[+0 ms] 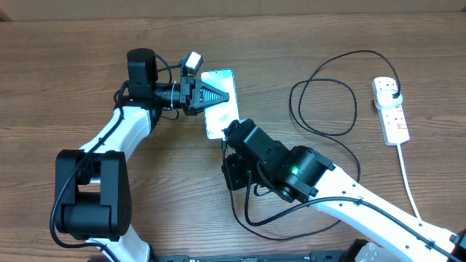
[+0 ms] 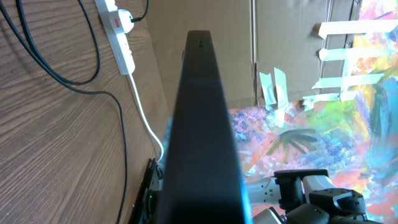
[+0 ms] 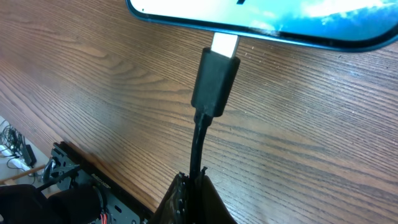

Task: Plug charger to phone and switch on socket
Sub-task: 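Push the USB-C plug upward into the phone's bottom port, then seat the plug in the port and open the right gripper, then withdraw the right gripper away from the phone, then lower the phone flat onto the table with the left gripper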

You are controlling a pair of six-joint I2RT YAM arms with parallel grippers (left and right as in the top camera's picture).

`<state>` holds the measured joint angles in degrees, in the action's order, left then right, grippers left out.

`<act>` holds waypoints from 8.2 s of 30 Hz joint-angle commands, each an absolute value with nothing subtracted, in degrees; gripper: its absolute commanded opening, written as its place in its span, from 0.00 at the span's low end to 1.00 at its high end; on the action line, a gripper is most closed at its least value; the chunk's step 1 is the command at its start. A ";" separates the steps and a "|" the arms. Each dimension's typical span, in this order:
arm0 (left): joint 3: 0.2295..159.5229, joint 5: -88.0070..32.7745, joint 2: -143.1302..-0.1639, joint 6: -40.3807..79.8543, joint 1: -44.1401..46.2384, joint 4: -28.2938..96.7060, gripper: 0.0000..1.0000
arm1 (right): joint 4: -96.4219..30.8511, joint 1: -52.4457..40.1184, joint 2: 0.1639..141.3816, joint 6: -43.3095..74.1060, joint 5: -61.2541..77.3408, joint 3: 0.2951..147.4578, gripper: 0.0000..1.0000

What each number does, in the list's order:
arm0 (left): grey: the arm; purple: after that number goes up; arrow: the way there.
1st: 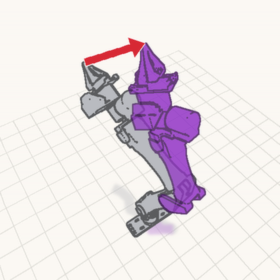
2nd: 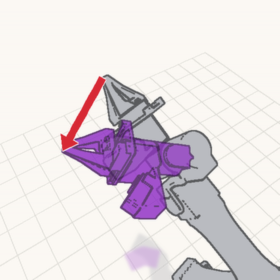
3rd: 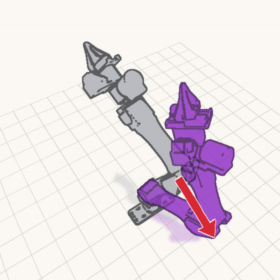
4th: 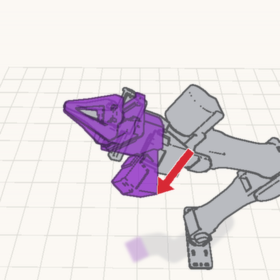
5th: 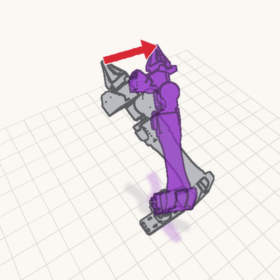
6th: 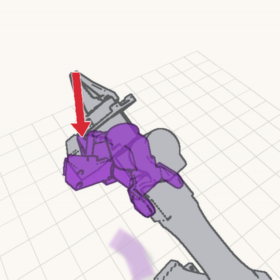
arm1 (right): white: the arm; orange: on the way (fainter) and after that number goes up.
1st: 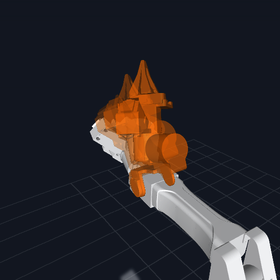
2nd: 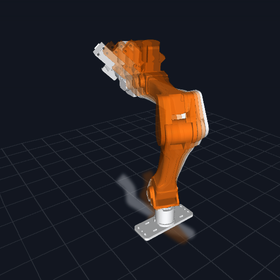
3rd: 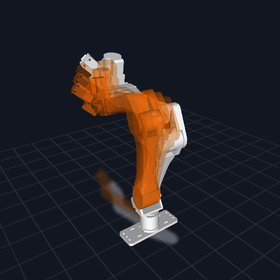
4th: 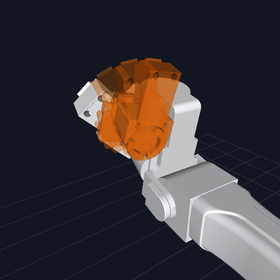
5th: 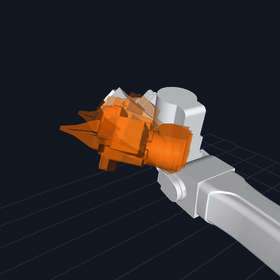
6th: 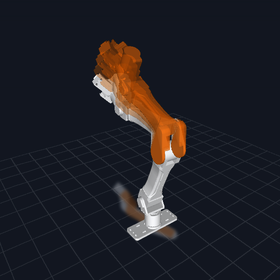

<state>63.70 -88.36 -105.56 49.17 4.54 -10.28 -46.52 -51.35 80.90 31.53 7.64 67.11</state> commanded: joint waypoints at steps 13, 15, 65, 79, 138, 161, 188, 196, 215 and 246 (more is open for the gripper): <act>64.71 -90.67 -105.65 45.12 4.91 -10.37 0.04 | -46.37 -49.43 81.03 31.42 4.34 67.57 0.04; 64.71 -90.65 -105.65 44.97 4.91 -10.37 0.04 | -46.30 -48.21 81.03 31.42 4.34 67.57 0.04; 64.71 -90.61 -105.65 45.41 4.91 -10.35 0.04 | -41.19 -53.30 81.67 48.21 -9.89 67.57 0.77; 64.71 -90.48 -105.65 45.17 4.91 -10.37 0.04 | -41.60 -53.30 85.86 47.55 -9.58 67.57 0.70; 64.66 -90.70 -105.65 44.10 6.24 -10.28 0.04 | -37.47 -52.95 83.44 35.75 -12.01 67.96 0.04; 64.69 -77.56 -105.62 51.68 10.87 -11.29 0.04 | -47.35 -50.48 77.60 38.37 -8.97 77.60 1.00; 87.72 -42.04 -108.49 16.91 20.93 39.51 0.04 | -61.04 -50.48 61.25 47.42 -16.93 80.31 1.00; 90.02 -58.02 -120.70 10.85 14.96 42.52 0.04 | -62.96 -50.48 61.25 48.27 -16.91 80.31 1.00; 91.98 -49.36 -131.79 4.86 14.85 46.13 0.16 | -67.85 -50.48 61.30 51.27 -17.56 80.31 1.00; 91.98 -17.96 -131.79 5.34 15.68 55.68 1.00 | -67.96 -50.48 67.31 60.27 -16.60 80.31 1.00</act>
<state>94.54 -31.70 -127.48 5.78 16.16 54.92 -68.20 -50.61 67.61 59.57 -16.32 79.44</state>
